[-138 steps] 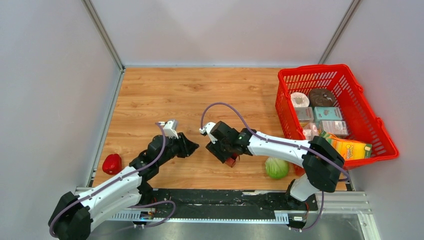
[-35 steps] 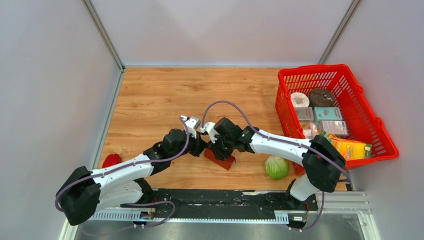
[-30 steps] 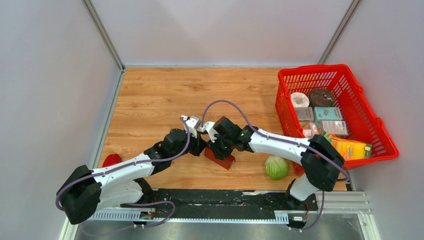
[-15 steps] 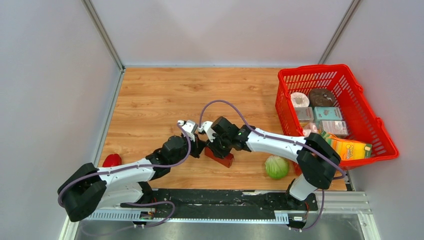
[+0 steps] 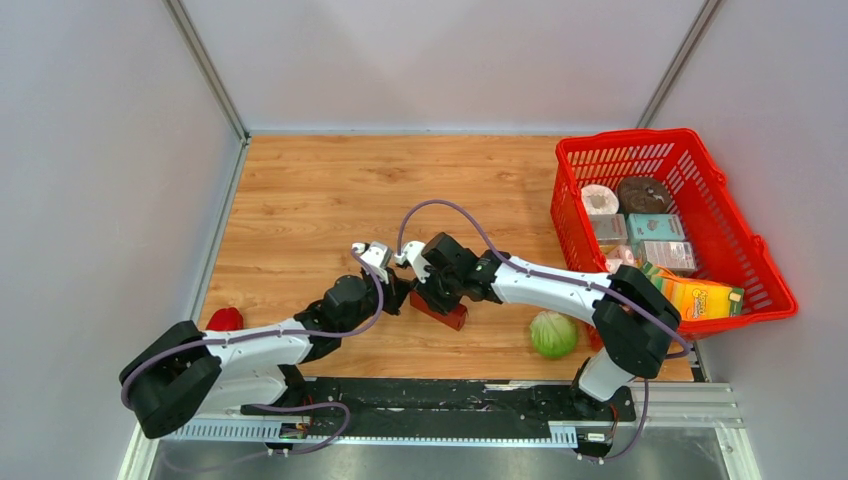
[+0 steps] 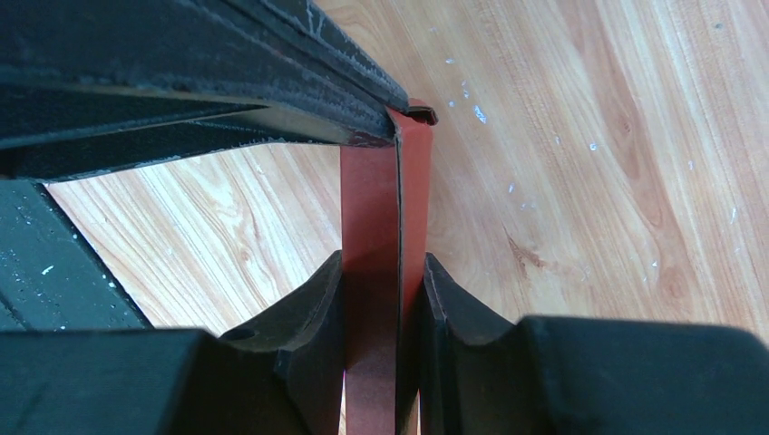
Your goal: Fold the paper box
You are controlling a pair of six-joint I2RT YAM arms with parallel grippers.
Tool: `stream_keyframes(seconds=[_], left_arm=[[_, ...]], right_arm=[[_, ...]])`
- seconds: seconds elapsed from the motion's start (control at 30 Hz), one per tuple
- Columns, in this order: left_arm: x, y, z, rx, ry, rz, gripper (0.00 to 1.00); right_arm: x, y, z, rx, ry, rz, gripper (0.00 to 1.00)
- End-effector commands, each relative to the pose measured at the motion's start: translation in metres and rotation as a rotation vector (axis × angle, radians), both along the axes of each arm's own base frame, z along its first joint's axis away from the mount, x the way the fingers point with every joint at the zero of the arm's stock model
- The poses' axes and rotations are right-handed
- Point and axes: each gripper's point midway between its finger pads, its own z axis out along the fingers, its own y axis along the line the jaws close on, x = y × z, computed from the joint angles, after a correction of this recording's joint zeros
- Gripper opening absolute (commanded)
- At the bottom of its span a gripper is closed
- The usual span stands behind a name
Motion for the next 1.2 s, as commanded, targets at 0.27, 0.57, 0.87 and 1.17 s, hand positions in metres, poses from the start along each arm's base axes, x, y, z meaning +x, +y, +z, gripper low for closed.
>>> stream_keyframes(seconds=[0.27, 0.57, 0.87, 1.17], left_arm=[[-0.003, 0.018, -0.044, 0.142, 0.081, 0.039, 0.00], [-0.002, 0.015, -0.045, 0.149, 0.089, 0.030, 0.00], [-0.002, 0.016, -0.044, 0.155, 0.090, 0.037, 0.00], [-0.003, 0.014, -0.041, 0.161, 0.074, 0.038, 0.00]], right_arm=[[0.019, 0.003, 0.026, 0.134, -0.016, -0.084, 0.45], [0.008, -0.015, 0.038, 0.135, 0.083, -0.248, 0.68], [-0.004, -0.068, 0.062, 0.091, 0.206, -0.519, 0.77], [-0.021, -0.079, 0.068, 0.110, 0.328, -0.639, 0.46]])
